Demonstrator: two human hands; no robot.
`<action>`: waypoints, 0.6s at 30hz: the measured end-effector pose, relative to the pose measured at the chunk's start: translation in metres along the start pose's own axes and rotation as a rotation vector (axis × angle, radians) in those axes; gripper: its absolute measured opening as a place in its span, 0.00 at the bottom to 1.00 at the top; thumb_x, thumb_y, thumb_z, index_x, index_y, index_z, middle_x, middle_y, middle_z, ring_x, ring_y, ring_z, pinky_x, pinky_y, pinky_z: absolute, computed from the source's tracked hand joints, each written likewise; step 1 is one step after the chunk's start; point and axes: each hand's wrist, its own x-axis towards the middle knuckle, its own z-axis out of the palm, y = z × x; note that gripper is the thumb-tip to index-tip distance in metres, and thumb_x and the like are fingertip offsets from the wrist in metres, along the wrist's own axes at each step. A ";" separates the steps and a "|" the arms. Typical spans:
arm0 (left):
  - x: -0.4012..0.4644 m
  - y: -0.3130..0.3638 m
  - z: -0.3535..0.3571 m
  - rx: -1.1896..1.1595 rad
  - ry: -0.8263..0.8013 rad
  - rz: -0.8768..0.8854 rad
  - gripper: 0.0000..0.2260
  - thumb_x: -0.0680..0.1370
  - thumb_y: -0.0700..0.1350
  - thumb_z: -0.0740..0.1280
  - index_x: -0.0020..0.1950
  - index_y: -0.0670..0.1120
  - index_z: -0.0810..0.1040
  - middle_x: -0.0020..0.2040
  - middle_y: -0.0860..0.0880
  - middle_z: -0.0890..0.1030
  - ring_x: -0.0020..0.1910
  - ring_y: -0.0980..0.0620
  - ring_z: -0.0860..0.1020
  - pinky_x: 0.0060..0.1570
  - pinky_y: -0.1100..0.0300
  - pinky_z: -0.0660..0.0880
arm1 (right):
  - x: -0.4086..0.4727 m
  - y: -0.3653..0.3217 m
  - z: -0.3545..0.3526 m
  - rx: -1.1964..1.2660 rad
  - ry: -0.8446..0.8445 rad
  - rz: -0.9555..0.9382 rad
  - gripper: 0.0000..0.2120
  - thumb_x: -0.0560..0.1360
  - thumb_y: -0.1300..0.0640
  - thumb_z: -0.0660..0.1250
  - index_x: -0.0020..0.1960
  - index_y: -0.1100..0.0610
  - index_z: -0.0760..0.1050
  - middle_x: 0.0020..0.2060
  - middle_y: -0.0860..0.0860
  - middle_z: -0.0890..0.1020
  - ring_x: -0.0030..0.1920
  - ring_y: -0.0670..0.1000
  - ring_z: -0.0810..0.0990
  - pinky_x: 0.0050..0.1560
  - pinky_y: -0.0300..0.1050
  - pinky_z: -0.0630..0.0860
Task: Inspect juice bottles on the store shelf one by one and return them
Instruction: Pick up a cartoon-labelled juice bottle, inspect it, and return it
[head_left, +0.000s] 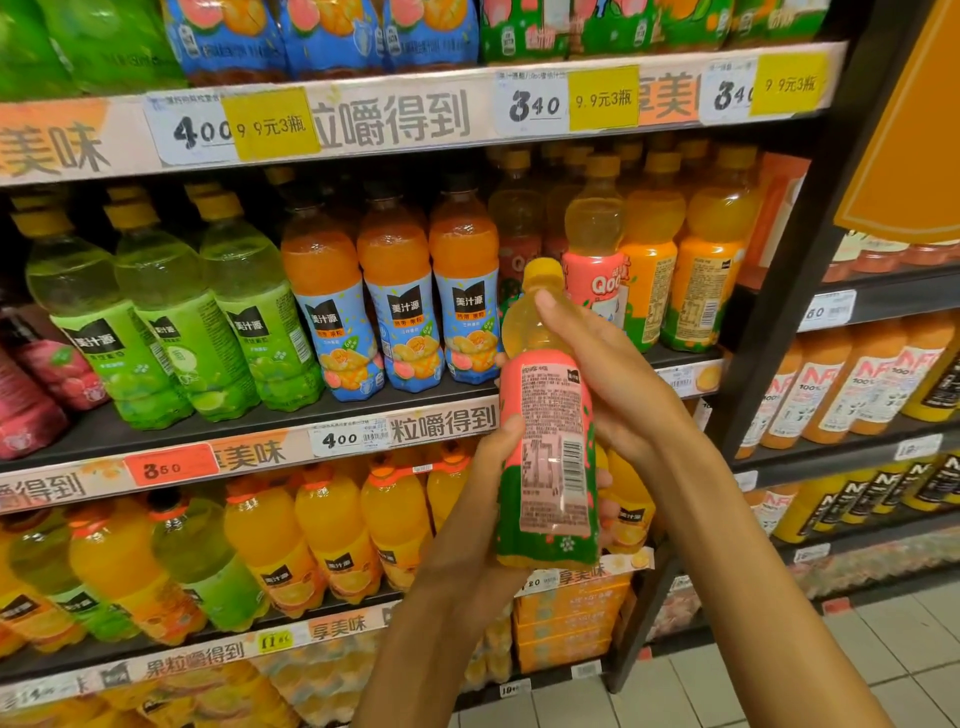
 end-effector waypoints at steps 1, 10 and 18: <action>0.000 -0.001 -0.001 0.033 0.014 0.012 0.26 0.70 0.63 0.67 0.57 0.44 0.80 0.47 0.40 0.83 0.42 0.45 0.83 0.41 0.52 0.80 | -0.003 0.000 0.001 -0.012 -0.016 -0.033 0.22 0.69 0.46 0.70 0.58 0.57 0.72 0.41 0.52 0.85 0.42 0.51 0.85 0.38 0.43 0.80; 0.004 -0.008 -0.012 0.375 0.090 0.184 0.30 0.62 0.61 0.68 0.60 0.50 0.75 0.53 0.48 0.84 0.53 0.49 0.82 0.51 0.54 0.79 | -0.023 -0.005 0.004 -0.216 -0.116 -0.253 0.18 0.69 0.56 0.72 0.57 0.55 0.74 0.46 0.53 0.85 0.46 0.54 0.85 0.45 0.46 0.81; 0.015 -0.007 -0.015 0.439 0.160 0.435 0.37 0.62 0.68 0.71 0.63 0.50 0.71 0.55 0.56 0.82 0.56 0.57 0.80 0.49 0.68 0.76 | -0.042 -0.015 0.011 -0.434 -0.126 -0.537 0.27 0.67 0.59 0.77 0.63 0.58 0.70 0.53 0.54 0.81 0.53 0.50 0.82 0.51 0.42 0.78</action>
